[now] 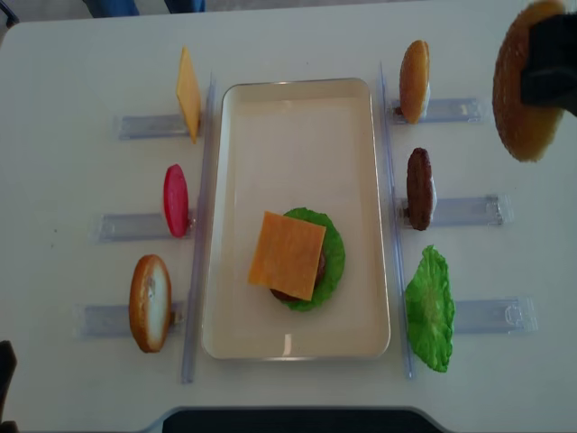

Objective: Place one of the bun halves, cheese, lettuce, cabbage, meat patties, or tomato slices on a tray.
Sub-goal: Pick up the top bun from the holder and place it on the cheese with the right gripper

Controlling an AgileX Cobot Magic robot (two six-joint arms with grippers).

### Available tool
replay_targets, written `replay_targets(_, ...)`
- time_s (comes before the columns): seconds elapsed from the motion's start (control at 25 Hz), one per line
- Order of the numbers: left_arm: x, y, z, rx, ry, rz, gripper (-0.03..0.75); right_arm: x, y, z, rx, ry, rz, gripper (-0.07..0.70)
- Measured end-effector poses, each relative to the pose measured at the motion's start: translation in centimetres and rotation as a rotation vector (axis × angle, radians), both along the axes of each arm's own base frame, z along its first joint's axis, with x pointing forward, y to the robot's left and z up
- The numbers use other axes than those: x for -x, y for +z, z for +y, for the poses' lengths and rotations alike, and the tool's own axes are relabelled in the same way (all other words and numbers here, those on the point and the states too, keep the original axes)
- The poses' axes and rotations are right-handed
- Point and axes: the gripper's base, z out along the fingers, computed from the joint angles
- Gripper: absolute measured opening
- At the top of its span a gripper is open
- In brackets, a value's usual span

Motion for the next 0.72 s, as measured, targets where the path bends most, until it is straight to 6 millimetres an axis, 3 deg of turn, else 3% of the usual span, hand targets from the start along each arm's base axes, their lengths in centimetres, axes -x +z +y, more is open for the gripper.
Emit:
replay_targets(0.24,0.0,0.0,0.0,0.000,0.000,0.000,0.327,3.7,-0.9,-1.7,-0.060,-0.007,-0.009,0.201)
replay_targets(0.72,0.0,0.0,0.0,0.001,0.000,0.000,0.327,4.1,-2.9,-1.2,-0.078,0.021,0.080,0.200)
